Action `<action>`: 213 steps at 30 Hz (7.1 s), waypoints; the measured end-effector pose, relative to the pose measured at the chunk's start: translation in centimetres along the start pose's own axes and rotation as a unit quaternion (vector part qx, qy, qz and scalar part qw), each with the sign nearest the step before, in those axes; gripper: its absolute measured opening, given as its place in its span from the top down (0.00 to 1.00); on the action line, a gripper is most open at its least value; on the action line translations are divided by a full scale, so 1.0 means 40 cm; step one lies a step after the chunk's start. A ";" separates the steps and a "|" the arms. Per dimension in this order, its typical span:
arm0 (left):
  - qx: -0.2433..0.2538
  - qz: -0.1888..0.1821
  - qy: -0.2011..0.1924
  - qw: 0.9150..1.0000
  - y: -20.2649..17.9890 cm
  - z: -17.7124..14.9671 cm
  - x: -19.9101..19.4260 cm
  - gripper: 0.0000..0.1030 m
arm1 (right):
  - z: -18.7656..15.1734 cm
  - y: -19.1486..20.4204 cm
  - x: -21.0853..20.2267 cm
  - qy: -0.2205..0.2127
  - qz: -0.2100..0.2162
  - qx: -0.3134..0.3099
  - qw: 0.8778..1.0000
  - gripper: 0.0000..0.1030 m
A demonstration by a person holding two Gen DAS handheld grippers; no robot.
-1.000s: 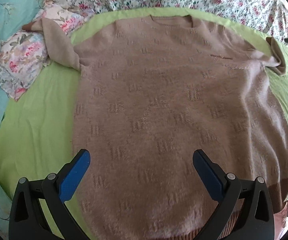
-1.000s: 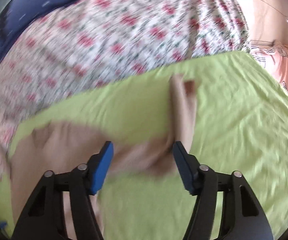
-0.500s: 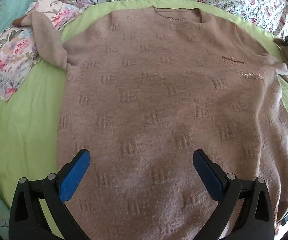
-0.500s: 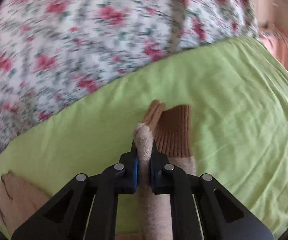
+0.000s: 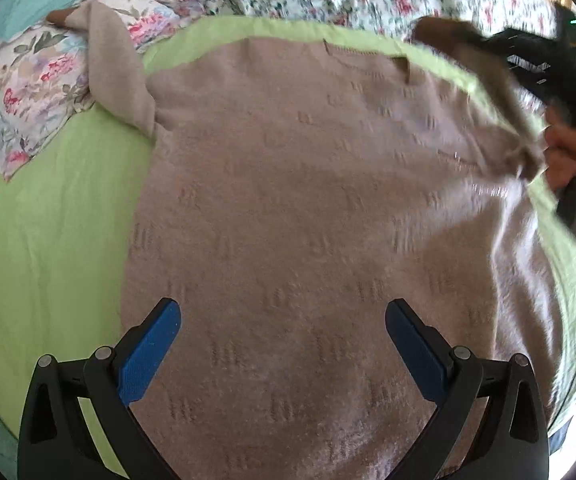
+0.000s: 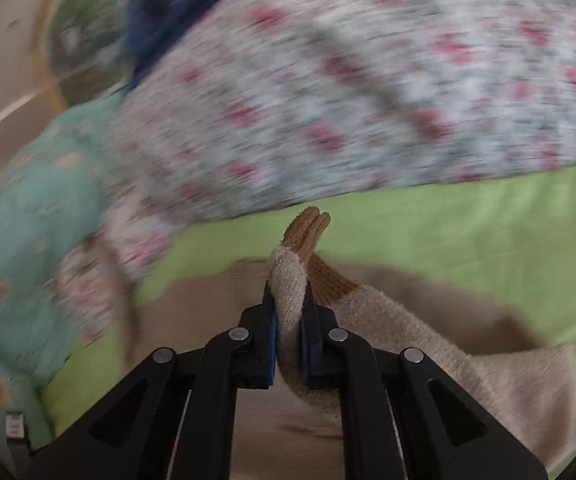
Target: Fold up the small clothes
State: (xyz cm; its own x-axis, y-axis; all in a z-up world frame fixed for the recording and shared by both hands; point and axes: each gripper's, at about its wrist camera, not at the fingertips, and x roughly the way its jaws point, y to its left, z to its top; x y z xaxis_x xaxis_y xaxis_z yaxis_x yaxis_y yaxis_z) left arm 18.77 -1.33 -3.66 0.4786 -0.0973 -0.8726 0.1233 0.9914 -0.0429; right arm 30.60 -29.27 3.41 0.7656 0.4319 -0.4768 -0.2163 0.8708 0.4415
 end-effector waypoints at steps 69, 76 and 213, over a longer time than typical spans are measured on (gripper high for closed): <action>-0.063 -0.185 -0.023 0.980 0.062 0.332 0.294 0.93 | -0.130 -0.367 -0.106 0.100 -0.234 0.091 0.963 0.78; -0.057 -0.179 -0.021 0.982 0.084 0.313 0.292 0.89 | -0.202 -0.262 -0.042 0.157 -0.207 0.018 0.965 0.66; -0.077 -0.094 -0.026 0.992 0.297 0.429 0.344 0.19 | -0.230 -0.228 -0.021 0.064 -0.160 0.206 0.963 0.53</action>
State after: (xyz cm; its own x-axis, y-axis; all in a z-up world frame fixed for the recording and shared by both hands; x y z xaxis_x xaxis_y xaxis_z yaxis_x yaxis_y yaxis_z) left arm 41.76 7.63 -7.84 0.5049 -0.2815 -0.8160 0.0815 0.9566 -0.2796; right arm 26.34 -35.41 -7.21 0.6666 0.2052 -0.7166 0.2968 0.8088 0.5077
